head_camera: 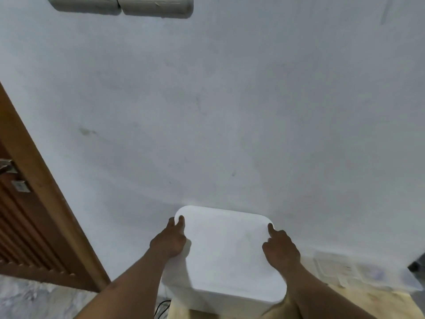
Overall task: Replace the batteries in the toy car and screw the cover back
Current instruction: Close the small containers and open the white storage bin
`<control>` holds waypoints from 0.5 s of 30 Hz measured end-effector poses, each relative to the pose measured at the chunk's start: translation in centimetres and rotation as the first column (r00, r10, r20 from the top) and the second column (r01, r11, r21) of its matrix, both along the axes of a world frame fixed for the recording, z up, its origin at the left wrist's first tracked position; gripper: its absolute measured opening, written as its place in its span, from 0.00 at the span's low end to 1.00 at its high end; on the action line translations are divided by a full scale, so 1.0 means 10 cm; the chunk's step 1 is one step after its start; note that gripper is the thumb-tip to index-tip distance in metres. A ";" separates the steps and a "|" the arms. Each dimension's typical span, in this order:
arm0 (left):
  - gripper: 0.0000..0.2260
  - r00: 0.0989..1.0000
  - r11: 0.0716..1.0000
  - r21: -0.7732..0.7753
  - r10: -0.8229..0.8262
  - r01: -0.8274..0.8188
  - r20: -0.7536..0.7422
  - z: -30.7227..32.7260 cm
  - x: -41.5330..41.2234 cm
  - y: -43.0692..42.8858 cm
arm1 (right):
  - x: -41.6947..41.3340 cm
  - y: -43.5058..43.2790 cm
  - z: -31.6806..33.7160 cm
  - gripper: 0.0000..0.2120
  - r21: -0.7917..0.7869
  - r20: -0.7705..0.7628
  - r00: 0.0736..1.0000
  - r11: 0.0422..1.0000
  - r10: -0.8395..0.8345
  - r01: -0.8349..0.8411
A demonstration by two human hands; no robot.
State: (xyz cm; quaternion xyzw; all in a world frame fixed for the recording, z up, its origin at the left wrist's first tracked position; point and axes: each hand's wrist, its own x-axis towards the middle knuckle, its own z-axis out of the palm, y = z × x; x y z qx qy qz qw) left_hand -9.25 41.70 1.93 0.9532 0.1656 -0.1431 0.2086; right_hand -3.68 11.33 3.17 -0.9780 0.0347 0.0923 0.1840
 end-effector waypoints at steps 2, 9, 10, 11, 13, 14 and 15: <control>0.30 1.000 0.999 -0.035 0.008 -0.008 -0.011 -0.01 0.02 0.01 | 0.04 -0.01 -0.02 0.29 -0.016 -0.005 1.000 1.000 0.003 -0.003; 0.32 0.991 0.985 -0.113 0.130 -0.130 -0.014 -0.02 -0.02 -0.09 | 0.02 -0.01 -0.06 0.30 0.002 0.002 1.000 1.000 -0.004 0.004; 0.32 0.991 0.983 -0.126 0.133 -0.133 -0.006 -0.02 -0.02 -0.09 | 0.02 -0.02 -0.05 0.30 0.008 -0.005 1.000 1.000 -0.003 0.004; 0.32 0.991 0.982 -0.132 0.132 -0.132 -0.010 0.00 -0.01 -0.10 | 0.02 -0.02 -0.03 0.30 0.007 -0.013 1.000 1.000 0.000 0.000; 0.31 0.992 0.984 -0.129 0.122 -0.123 -0.021 0.05 -0.01 -0.10 | 0.00 -0.02 0.02 0.30 0.024 -0.039 0.999 1.000 0.014 -0.014; 0.30 0.992 0.982 -0.139 0.126 -0.128 -0.023 0.06 -0.03 -0.10 | -0.04 -0.01 0.05 0.30 0.036 -0.062 0.998 0.999 0.021 -0.019; 0.30 0.991 0.978 -0.158 0.135 -0.137 -0.024 0.10 -0.05 -0.10 | -0.08 -0.02 0.09 0.31 0.047 -0.071 0.997 0.999 0.024 -0.021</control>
